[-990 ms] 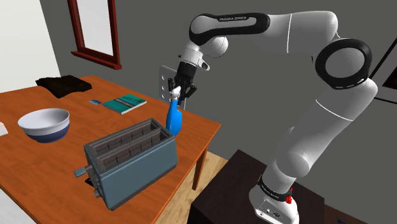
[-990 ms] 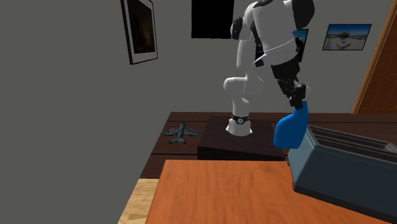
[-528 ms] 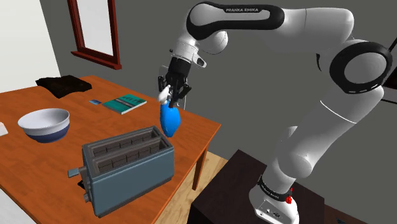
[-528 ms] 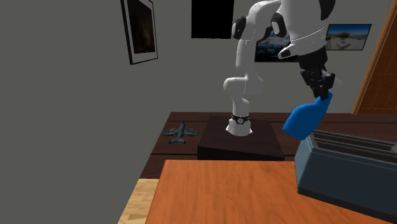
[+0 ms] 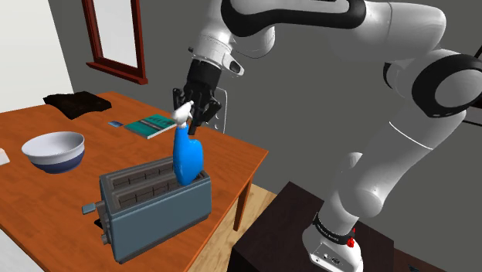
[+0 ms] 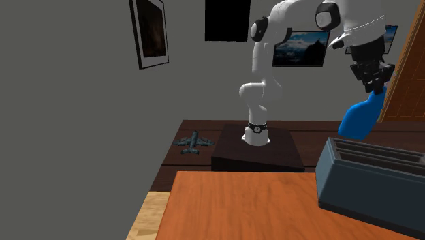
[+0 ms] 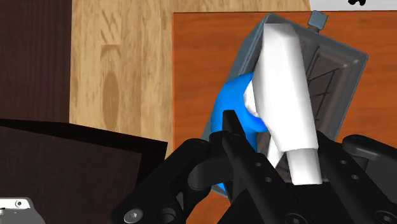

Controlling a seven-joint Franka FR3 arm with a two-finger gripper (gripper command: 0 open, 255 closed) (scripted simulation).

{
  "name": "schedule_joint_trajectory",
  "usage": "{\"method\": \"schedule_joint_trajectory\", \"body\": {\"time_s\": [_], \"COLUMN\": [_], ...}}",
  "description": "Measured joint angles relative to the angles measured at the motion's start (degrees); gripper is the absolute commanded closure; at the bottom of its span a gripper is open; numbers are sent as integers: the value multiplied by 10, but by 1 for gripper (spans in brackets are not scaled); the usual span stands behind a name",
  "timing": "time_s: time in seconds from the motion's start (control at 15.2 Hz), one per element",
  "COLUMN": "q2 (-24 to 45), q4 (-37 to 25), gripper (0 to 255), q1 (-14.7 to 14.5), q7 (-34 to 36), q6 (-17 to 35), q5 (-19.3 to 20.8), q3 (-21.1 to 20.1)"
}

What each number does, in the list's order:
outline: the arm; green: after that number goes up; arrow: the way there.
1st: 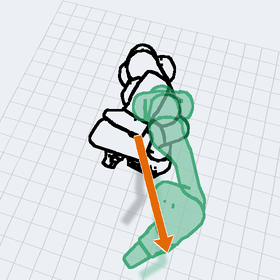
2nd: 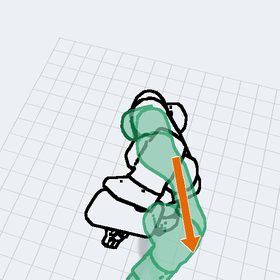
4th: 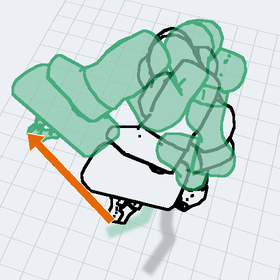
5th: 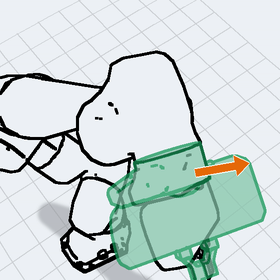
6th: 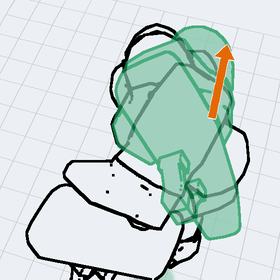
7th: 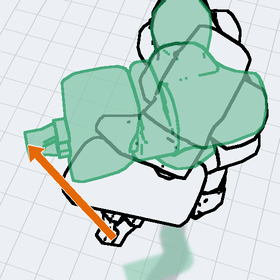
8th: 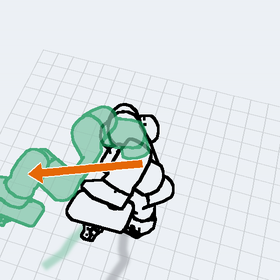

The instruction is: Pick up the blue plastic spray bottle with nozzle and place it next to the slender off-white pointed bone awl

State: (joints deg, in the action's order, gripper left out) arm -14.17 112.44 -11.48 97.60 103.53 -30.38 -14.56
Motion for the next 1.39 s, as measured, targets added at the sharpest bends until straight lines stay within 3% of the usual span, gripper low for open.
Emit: {"method": "schedule_joint_trajectory", "body": {"time_s": [0.46,1.39], "q2": [24,27], "q4": [-44,52], "gripper": [255,255], "q1": [-26,-33], "q7": [78,41], "q6": [17,111], "q5": [5,-12], "q3": [-48,-59]}}
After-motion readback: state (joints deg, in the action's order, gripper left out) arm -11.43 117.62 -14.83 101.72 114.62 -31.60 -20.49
